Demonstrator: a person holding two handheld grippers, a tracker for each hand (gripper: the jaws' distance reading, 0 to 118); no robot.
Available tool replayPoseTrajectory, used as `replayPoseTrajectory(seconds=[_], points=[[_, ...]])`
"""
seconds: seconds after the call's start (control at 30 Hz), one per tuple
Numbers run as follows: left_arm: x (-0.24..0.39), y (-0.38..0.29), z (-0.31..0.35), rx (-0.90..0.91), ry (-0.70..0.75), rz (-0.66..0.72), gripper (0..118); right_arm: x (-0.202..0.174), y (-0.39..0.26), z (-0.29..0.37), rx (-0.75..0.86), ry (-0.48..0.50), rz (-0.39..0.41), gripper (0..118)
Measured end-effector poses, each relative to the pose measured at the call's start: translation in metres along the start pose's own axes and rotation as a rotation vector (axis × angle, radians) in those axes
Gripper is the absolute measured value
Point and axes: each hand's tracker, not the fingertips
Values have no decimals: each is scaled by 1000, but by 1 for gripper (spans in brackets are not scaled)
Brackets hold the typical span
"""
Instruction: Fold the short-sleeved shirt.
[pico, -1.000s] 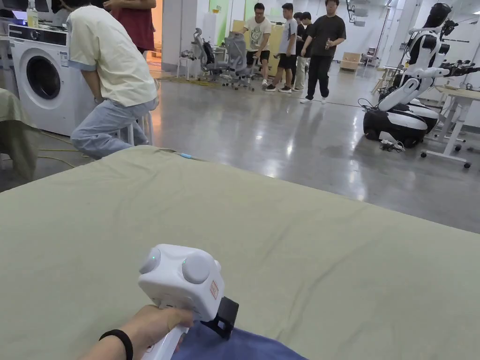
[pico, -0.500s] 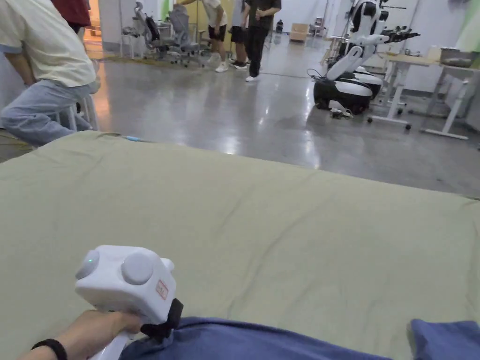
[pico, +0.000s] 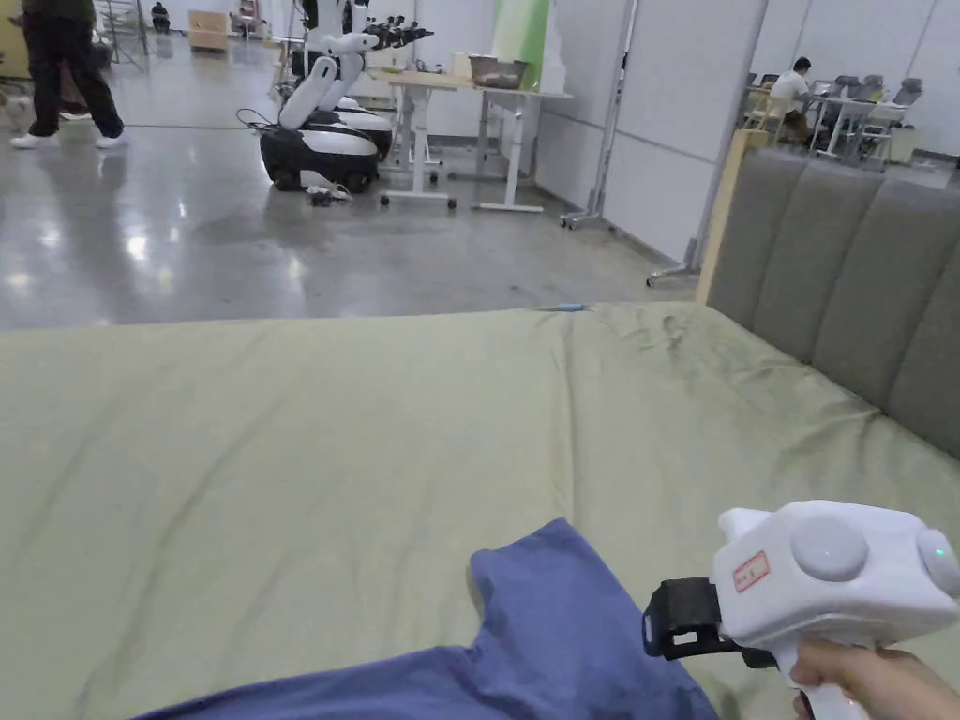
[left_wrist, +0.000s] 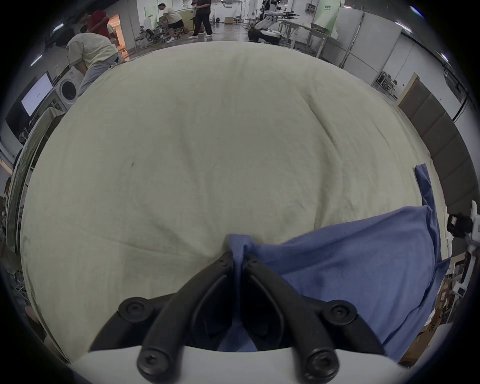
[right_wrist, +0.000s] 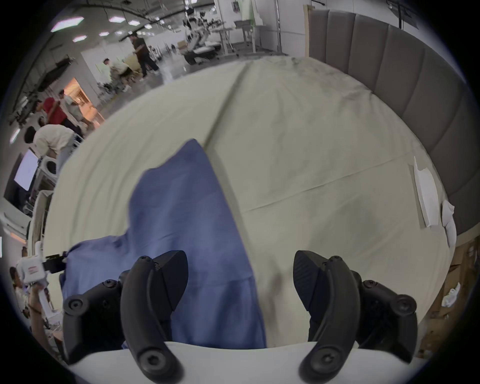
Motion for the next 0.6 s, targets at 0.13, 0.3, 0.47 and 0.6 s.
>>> replayPoseTrajectory(seconds=[0.13,0.3,0.47,0.6], points=[[-3,2,0,-12,-15,18,6,-1,15,-27,-60,34,-19,89],[-3,0,0,-6,-21,28,6,-17,20,-48,-115,9,59,15],[-3,-11,2,57,-18,36,6,-38,18,-51,-119,-7,132,3],[-22,-16,28,54,-177,146,6,-34,16,-23,-51,89,92,3]])
